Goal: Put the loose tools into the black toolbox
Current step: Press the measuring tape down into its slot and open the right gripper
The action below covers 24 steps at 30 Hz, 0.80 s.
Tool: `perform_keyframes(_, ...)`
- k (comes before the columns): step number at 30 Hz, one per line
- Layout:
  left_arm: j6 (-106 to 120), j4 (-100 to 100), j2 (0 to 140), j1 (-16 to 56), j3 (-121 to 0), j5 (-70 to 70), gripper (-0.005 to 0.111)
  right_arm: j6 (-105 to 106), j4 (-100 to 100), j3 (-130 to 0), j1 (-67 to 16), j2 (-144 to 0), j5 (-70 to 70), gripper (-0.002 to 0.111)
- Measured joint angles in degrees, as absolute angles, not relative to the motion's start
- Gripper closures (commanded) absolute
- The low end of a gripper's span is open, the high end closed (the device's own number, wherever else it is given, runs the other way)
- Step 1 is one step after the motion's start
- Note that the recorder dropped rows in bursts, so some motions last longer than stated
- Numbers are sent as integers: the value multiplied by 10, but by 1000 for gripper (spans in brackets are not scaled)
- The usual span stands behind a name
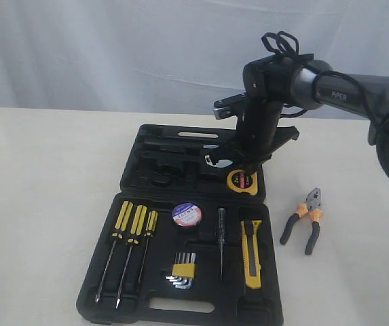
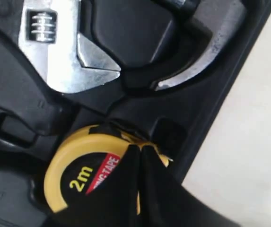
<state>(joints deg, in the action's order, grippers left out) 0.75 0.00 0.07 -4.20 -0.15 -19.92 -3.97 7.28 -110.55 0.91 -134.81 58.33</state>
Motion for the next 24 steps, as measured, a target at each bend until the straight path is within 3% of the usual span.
perform_keyframes(24, 7, 0, 1, -42, -1, -199, 107, -15, 32, -1114, 9, -1367, 585, 109)
